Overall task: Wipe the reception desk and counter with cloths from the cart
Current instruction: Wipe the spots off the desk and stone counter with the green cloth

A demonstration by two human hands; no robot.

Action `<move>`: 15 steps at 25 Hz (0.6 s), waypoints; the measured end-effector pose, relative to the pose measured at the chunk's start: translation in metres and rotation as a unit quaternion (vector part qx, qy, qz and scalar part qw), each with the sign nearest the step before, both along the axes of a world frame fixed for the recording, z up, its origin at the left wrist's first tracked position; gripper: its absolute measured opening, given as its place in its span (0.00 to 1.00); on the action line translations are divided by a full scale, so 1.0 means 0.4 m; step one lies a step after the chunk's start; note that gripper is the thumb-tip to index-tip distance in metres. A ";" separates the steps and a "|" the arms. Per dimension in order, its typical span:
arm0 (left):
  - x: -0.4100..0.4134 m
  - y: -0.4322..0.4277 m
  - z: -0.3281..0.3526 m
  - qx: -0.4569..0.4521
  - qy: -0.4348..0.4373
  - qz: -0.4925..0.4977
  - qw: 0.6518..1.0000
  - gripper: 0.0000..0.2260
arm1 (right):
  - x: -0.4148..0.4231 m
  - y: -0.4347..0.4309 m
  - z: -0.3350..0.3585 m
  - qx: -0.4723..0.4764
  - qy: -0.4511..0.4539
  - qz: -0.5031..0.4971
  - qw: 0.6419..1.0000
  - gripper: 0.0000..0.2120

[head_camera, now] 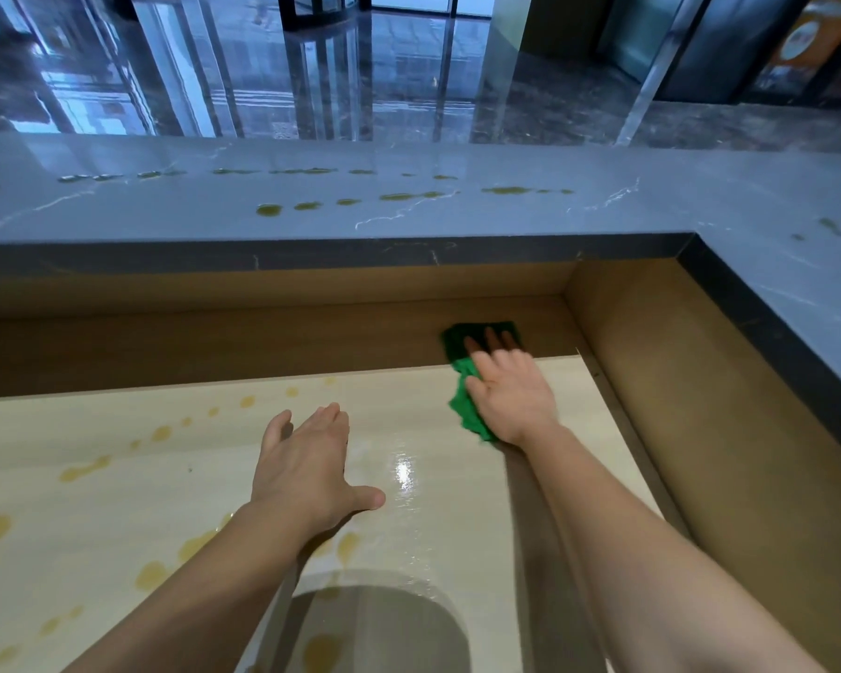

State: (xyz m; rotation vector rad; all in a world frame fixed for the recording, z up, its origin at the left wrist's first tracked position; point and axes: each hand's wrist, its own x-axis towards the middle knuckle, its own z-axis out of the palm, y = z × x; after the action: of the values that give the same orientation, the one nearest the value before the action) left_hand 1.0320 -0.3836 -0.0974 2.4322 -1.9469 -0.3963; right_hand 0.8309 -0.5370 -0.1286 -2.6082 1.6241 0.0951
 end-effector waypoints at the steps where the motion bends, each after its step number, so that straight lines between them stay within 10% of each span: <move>1: 0.000 0.004 0.002 -0.007 0.004 -0.003 1.000 0.44 | -0.050 -0.004 -0.002 -0.003 0.003 -0.033 0.999 0.26; 9: 0.072 0.105 0.031 -0.076 0.071 0.039 0.994 0.34 | 0.020 0.130 0.004 0.024 -0.017 -0.210 0.977 0.28; 15: 0.110 0.165 0.054 -0.060 0.047 0.069 0.995 0.28 | 0.290 0.317 0.004 0.042 -0.020 0.036 0.998 0.28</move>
State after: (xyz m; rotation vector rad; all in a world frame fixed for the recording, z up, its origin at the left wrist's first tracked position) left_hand 1.0761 -0.3177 -0.0760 2.4068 -1.7033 -0.3700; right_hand 0.9468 -0.4102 -0.1269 -2.5873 1.4809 0.1123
